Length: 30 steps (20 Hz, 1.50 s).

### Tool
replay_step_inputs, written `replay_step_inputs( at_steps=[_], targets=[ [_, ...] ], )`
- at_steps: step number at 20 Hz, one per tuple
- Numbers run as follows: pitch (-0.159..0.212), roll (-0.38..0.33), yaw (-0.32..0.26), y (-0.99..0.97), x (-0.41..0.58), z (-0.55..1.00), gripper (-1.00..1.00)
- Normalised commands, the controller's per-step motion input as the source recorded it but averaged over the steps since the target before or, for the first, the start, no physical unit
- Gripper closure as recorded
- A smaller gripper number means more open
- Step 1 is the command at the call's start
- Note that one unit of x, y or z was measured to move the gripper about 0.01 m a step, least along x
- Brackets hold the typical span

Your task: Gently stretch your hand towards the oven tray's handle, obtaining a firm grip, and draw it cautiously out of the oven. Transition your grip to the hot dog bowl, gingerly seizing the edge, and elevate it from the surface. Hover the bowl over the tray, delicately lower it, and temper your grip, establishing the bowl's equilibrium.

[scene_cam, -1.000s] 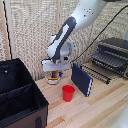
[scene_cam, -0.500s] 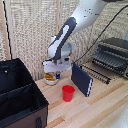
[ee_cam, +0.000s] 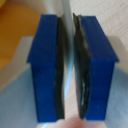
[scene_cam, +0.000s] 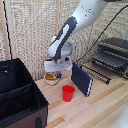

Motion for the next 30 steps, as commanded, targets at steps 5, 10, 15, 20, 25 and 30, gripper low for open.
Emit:
replay_step_inputs(
  at_steps=[5,10,15,20,25,30],
  targets=[
    [0.0,0.052,-0.18,0.02,0.162,0.62,1.0],
    [0.007,0.061,-0.187,0.04,0.203,0.58,1.0],
    [0.069,0.045,-0.197,0.01,0.158,0.66,1.0],
    [0.102,-0.002,-0.183,-0.02,0.167,0.94,1.0],
    [0.118,-0.003,-0.273,-0.2,0.197,0.93,1.0],
    [0.124,0.0,-0.315,-0.19,0.203,0.82,1.0]
  ],
)
